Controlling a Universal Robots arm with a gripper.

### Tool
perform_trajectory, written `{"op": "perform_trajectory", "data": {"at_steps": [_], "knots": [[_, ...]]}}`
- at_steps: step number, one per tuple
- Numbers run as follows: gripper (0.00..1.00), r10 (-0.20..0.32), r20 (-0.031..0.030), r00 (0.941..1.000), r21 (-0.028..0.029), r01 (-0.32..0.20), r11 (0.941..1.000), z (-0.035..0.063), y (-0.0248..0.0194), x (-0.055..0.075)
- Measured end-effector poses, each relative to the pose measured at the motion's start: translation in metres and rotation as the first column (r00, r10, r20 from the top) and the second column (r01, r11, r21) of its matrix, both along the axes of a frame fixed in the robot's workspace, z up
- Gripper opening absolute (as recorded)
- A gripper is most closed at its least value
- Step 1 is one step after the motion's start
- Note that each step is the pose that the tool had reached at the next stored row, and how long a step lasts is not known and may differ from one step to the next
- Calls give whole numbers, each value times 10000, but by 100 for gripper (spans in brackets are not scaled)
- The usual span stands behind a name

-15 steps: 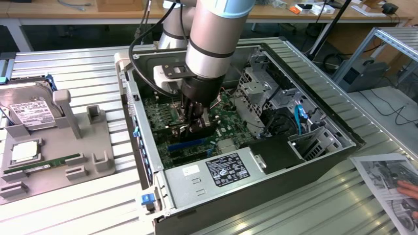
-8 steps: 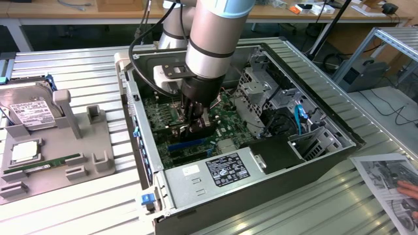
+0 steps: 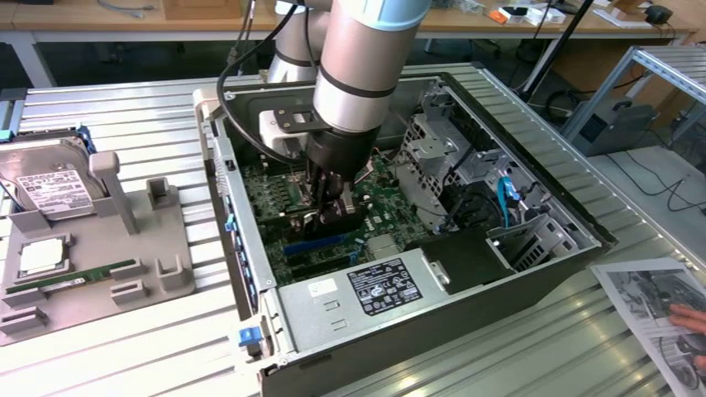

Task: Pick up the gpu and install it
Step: 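Insert the gpu into the slot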

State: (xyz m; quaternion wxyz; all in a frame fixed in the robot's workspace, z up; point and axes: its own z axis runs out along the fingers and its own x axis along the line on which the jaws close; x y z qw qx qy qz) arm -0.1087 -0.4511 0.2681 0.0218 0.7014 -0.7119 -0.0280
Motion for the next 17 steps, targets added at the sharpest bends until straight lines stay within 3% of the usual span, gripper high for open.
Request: {"op": "perform_trajectory", "data": {"at_steps": [17], "knots": [[27,0,0,10000,0,0,10000,34,0,0]]}}
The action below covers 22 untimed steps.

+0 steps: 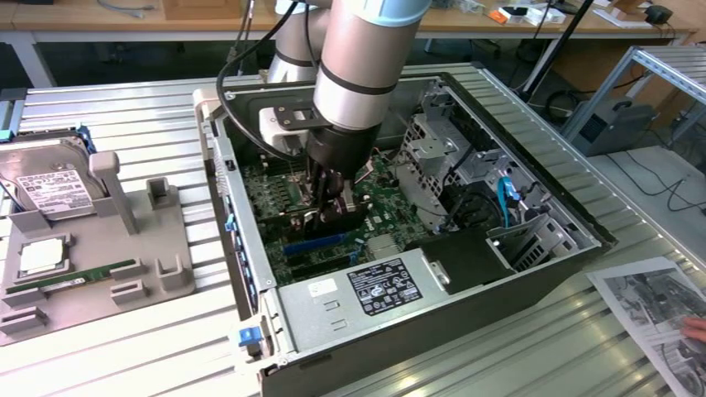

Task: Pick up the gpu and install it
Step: 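Insert the gpu into the slot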

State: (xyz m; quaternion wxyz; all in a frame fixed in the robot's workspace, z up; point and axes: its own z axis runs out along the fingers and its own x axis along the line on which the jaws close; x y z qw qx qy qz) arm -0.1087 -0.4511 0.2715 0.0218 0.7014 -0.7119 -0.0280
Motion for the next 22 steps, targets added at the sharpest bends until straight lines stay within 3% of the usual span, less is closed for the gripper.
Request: {"op": "perform_trajectory", "data": {"at_steps": [22], "knots": [[27,0,2,10000,1,0,10000,-1,0,42]]}}
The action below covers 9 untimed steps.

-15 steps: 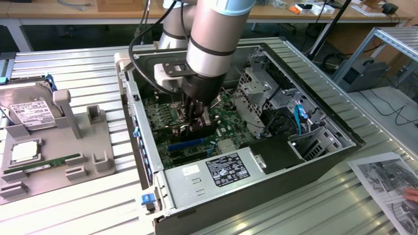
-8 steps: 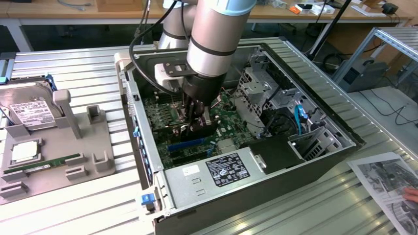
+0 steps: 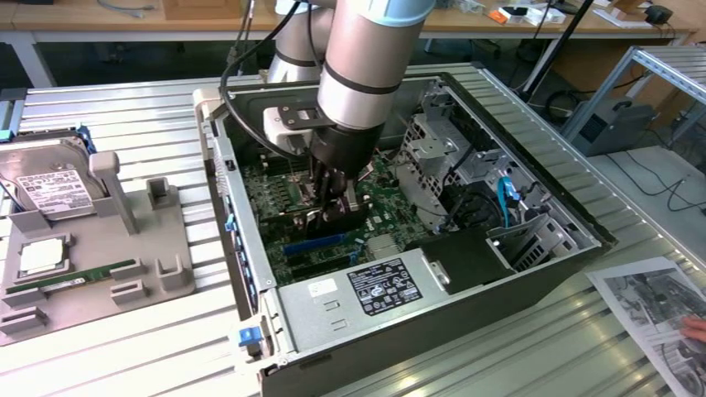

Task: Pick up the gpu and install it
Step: 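Insert the gpu into the slot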

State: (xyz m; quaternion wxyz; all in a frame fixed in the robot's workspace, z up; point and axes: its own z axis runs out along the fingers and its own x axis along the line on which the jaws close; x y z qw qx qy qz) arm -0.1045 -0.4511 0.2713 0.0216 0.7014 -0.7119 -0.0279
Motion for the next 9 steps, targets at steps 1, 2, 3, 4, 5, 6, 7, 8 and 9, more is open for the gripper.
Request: {"op": "perform_trajectory", "data": {"at_steps": [1,2,3,4,5,6,7,8,9], "knots": [[27,1,0,10000,0,-1,10000,0,0,6],[27,0,-1,10000,-1,0,10000,0,0,18],[27,-1,0,10000,0,1,10000,0,0,31],[27,0,0,10000,0,0,10000,0,0,39],[27,0,0,10000,0,0,10000,-1,0,44],[27,0,0,10000,0,0,10000,0,0,47],[27,-1,0,10000,0,1,10000,0,0,49],[27,-1,0,10000,0,1,10000,0,0,50],[27,2,0,10000,0,-2,10000,-1,0,59]]}}
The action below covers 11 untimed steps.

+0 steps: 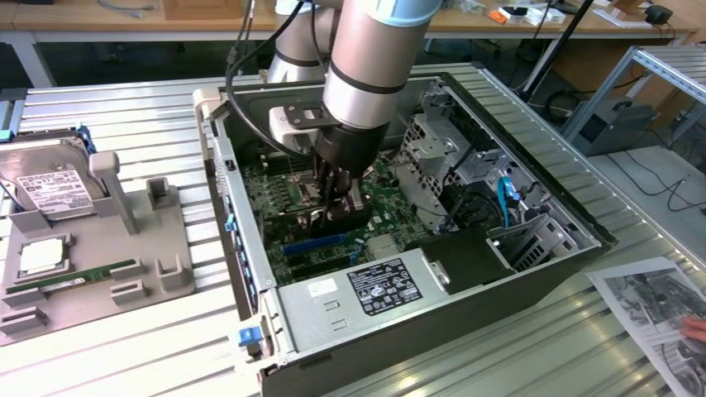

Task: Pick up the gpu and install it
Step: 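Insert the gpu into the slot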

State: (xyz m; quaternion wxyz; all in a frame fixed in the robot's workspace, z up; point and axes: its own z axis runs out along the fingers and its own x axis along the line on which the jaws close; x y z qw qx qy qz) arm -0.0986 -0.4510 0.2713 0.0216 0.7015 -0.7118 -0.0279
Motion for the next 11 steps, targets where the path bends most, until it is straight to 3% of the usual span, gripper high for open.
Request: {"op": "perform_trajectory", "data": {"at_steps": [11], "knots": [[27,-2,0,10000,0,2,10000,-2,-6,60]]}}
